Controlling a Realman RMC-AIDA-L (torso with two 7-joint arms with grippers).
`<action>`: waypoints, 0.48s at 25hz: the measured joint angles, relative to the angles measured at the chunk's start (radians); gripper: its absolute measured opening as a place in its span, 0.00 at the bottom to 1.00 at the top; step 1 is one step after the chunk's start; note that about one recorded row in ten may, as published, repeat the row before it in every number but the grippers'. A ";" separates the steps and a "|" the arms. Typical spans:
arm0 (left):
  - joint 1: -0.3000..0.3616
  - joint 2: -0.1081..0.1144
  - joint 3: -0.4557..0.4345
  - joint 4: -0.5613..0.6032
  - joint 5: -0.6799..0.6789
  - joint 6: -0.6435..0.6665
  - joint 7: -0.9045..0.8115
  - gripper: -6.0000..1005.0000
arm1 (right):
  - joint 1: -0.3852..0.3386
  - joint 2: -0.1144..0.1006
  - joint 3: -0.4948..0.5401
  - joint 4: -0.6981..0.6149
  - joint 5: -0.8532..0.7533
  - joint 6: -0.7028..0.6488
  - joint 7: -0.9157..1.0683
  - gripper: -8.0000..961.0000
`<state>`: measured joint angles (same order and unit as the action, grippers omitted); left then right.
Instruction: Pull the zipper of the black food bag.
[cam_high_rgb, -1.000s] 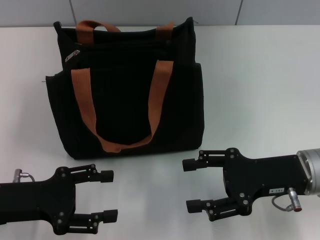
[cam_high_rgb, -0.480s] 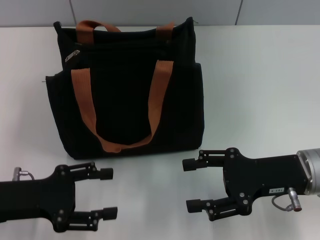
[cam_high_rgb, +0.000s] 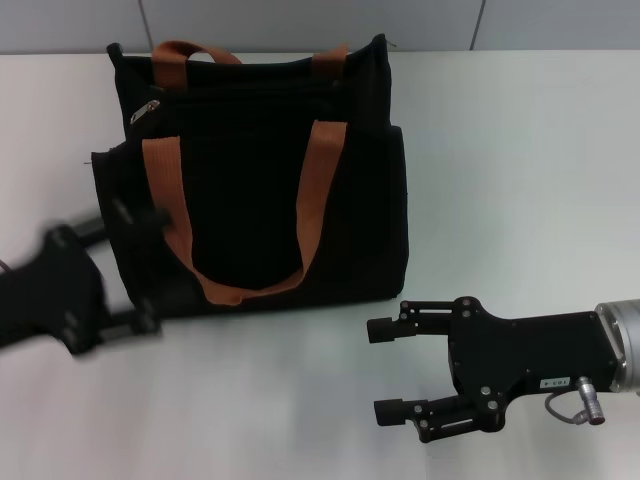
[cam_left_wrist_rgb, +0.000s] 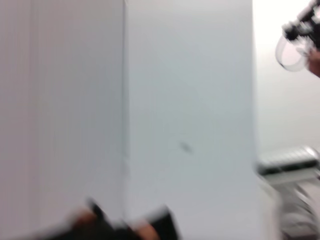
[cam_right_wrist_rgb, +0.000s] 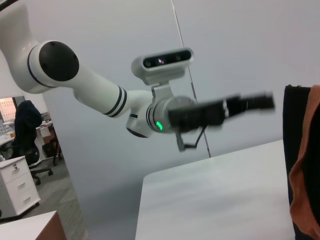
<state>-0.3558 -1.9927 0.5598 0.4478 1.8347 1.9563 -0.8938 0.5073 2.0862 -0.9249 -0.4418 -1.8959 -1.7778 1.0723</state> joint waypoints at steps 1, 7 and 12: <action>-0.001 -0.002 -0.062 0.000 -0.003 0.017 0.013 0.80 | -0.001 0.000 0.000 0.000 0.000 0.000 0.000 0.83; -0.006 0.016 -0.268 0.000 -0.069 -0.019 -0.009 0.80 | -0.007 -0.001 0.000 0.002 0.000 0.000 0.000 0.83; -0.041 0.102 -0.248 0.007 -0.041 -0.177 -0.096 0.80 | -0.014 -0.002 0.000 0.002 0.000 0.000 -0.001 0.83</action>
<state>-0.3969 -1.8905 0.3113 0.4543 1.7940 1.7789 -0.9900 0.4929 2.0837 -0.9249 -0.4402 -1.8959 -1.7778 1.0712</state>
